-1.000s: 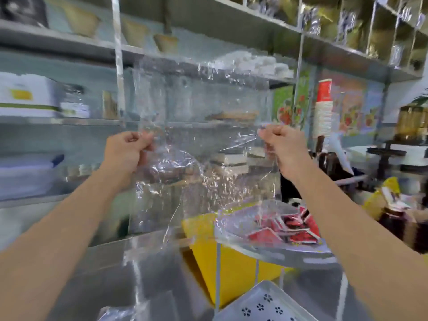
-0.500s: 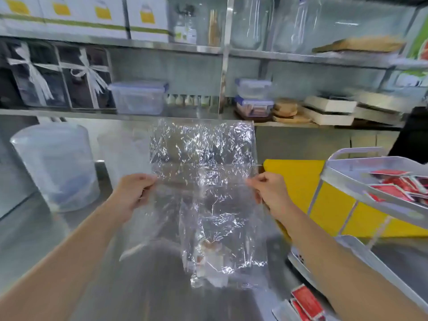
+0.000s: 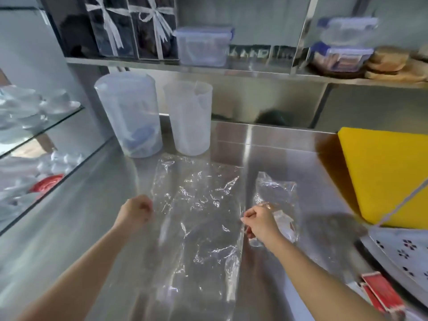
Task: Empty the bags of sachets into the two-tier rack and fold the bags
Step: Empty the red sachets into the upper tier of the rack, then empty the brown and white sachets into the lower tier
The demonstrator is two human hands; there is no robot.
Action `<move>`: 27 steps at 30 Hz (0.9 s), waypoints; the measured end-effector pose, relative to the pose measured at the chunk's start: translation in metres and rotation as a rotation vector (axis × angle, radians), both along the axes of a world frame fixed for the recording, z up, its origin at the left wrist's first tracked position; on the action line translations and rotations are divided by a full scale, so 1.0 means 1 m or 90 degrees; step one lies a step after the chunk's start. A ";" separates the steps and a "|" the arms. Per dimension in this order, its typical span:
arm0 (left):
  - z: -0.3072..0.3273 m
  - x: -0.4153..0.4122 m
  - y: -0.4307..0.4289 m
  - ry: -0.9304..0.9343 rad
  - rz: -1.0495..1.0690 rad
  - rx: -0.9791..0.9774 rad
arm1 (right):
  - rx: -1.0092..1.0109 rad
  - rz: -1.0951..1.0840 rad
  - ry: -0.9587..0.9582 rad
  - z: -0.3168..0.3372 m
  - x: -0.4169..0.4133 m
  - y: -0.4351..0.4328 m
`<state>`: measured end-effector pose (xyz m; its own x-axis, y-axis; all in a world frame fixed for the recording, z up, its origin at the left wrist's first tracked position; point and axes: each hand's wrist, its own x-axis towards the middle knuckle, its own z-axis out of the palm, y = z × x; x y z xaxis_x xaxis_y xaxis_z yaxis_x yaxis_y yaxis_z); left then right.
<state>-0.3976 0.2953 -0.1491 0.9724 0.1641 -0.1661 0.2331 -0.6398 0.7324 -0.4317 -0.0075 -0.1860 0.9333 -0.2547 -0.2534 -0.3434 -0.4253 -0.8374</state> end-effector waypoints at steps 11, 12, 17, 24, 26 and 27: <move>-0.059 -0.016 -0.001 0.014 -0.090 0.297 | -0.362 0.120 0.017 -0.019 -0.006 0.030; -0.057 -0.016 -0.004 0.028 -0.079 0.312 | -0.375 0.131 0.005 -0.019 -0.007 0.030; -0.035 -0.010 -0.027 -0.004 -0.056 0.334 | -0.349 0.120 -0.102 -0.008 -0.020 0.018; -0.007 -0.012 -0.154 -0.108 -0.247 0.089 | -0.379 -0.108 -0.153 0.012 -0.034 -0.041; -0.013 -0.021 -0.188 -0.127 -0.330 0.070 | -0.338 -0.175 -0.072 0.007 -0.038 -0.062; -0.019 -0.026 -0.203 -0.140 -0.383 0.081 | -0.287 -0.193 -0.030 0.004 -0.041 -0.071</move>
<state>-0.4237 0.0927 -0.1684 0.9098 -0.4139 0.0316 -0.3391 -0.6972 0.6316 -0.4723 -0.0781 -0.1823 0.8085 -0.5883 -0.0173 -0.4736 -0.6329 -0.6125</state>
